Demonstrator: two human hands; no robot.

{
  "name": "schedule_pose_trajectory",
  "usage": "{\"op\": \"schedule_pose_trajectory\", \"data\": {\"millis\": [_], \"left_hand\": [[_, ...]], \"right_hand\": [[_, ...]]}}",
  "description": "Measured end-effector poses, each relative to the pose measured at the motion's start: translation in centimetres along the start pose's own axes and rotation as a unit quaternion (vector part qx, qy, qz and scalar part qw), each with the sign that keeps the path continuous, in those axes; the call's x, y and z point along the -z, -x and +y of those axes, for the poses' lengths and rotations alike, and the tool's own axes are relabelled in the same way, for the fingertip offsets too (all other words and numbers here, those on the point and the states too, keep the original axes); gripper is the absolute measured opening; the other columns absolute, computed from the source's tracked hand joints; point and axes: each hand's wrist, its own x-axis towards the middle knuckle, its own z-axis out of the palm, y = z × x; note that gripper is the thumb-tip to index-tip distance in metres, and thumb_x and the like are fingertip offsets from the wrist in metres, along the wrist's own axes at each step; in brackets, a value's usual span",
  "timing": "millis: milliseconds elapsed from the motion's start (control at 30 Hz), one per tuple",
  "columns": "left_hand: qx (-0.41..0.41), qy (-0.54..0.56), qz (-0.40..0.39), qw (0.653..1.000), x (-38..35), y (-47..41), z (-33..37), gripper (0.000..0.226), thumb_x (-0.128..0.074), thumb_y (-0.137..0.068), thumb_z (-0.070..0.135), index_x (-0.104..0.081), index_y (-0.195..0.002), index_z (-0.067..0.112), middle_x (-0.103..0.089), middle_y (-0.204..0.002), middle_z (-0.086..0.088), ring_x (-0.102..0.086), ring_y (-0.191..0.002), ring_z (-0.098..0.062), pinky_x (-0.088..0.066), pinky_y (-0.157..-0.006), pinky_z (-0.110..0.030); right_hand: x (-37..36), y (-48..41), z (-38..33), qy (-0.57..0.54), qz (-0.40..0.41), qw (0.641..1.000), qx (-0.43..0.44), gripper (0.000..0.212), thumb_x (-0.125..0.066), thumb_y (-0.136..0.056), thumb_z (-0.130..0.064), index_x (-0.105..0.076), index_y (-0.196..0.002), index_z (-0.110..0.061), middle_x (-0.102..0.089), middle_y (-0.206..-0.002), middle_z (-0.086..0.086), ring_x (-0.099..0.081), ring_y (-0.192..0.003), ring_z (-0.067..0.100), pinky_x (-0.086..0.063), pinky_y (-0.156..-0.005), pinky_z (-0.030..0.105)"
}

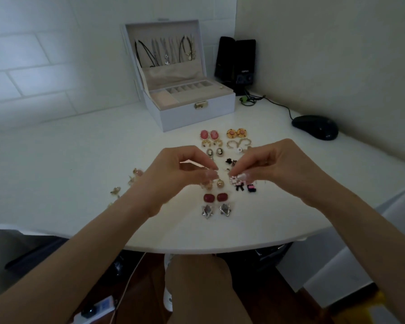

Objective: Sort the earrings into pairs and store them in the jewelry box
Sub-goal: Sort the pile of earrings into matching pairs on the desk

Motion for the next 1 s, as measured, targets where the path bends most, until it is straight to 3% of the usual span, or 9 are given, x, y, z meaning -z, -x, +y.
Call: {"op": "schedule_pose_trajectory", "data": {"millis": [133, 300, 433, 533, 633, 800, 1000], "left_hand": [[-0.044, -0.059, 0.008, 0.997, -1.8, -0.2, 0.3, 0.009, -0.074, -0.075, 0.017, -0.066, -0.079, 0.016, -0.070, -0.081, -0.001, -0.062, -0.071, -0.012, -0.050, -0.071, -0.020], [-0.052, -0.069, -0.016, 0.996, -3.0, -0.6, 0.7, 0.009, -0.073, -0.075, 0.020, -0.066, -0.079, 0.017, -0.068, -0.075, 0.003, -0.057, -0.065, -0.004, -0.051, -0.070, -0.031], [-0.059, -0.099, -0.015, 0.993, -3.7, -0.8, 0.9, 0.009, -0.072, -0.076, 0.025, -0.066, -0.079, 0.019, -0.067, -0.080, 0.009, -0.055, -0.067, 0.000, -0.054, -0.068, -0.036], [-0.059, -0.113, -0.027, 0.991, -4.1, -1.0, 1.0, 0.006, -0.071, -0.078, 0.022, -0.065, -0.078, 0.019, -0.067, -0.075, 0.010, -0.056, -0.065, 0.001, -0.052, -0.063, -0.029], [-0.061, -0.111, -0.042, 0.991, -4.6, -1.1, 1.0, 0.005, -0.071, -0.079, 0.018, -0.066, -0.080, 0.016, -0.067, -0.070, 0.009, -0.058, -0.063, 0.003, -0.049, -0.057, -0.012], [-0.036, -0.118, -0.059, 0.991, -5.2, -1.0, 1.4, 0.009, -0.070, -0.080, 0.019, -0.065, -0.084, 0.014, -0.065, -0.067, 0.009, -0.054, -0.050, 0.007, -0.040, -0.045, -0.008], [-0.021, -0.148, -0.063, 0.987, -5.5, -1.0, 1.4, 0.019, -0.073, -0.076, 0.029, -0.063, -0.085, 0.016, -0.062, -0.065, 0.013, -0.051, -0.049, 0.009, -0.038, -0.048, -0.008]], "right_hand": [[1.2, 0.9, 0.3, 0.037, 0.009, 0.999, 0.016, 0.016, -0.073, -0.071, 0.001, -0.076, -0.078, -0.013, -0.069, -0.085, 0.006, -0.065, -0.076, 0.017, -0.053, -0.068, 0.017], [1.9, 1.7, 0.5, 0.002, 0.017, 1.000, 0.007, 0.014, -0.072, -0.071, 0.002, -0.074, -0.079, -0.009, -0.071, -0.071, 0.002, -0.064, -0.064, 0.006, -0.049, -0.062, 0.011], [2.4, 2.2, 1.0, -0.015, 0.044, 0.999, -0.003, 0.021, -0.074, -0.069, 0.004, -0.072, -0.085, -0.010, -0.073, -0.075, 0.006, -0.070, -0.073, 0.013, -0.053, -0.069, 0.015], [2.6, 2.5, 1.1, -0.024, 0.052, 0.998, -0.010, 0.022, -0.074, -0.069, 0.004, -0.071, -0.085, -0.010, -0.073, -0.075, 0.008, -0.071, -0.075, 0.015, -0.052, -0.070, 0.014], [2.7, 2.9, 1.3, -0.026, 0.056, 0.998, -0.009, 0.022, -0.074, -0.069, 0.004, -0.071, -0.085, -0.011, -0.073, -0.074, 0.008, -0.070, -0.074, 0.014, -0.053, -0.069, 0.015], [2.8, 3.3, 1.7, -0.001, 0.065, 0.998, -0.011, 0.017, -0.075, -0.071, -0.002, -0.072, -0.084, -0.013, -0.073, -0.072, 0.007, -0.067, -0.067, 0.018, -0.049, -0.056, 0.017], [3.0, 3.6, 1.9, 0.007, 0.068, 0.998, -0.018, 0.007, -0.075, -0.071, -0.005, -0.072, -0.077, -0.009, -0.070, -0.066, 0.009, -0.064, -0.055, 0.011, -0.047, -0.050, 0.016]]}}
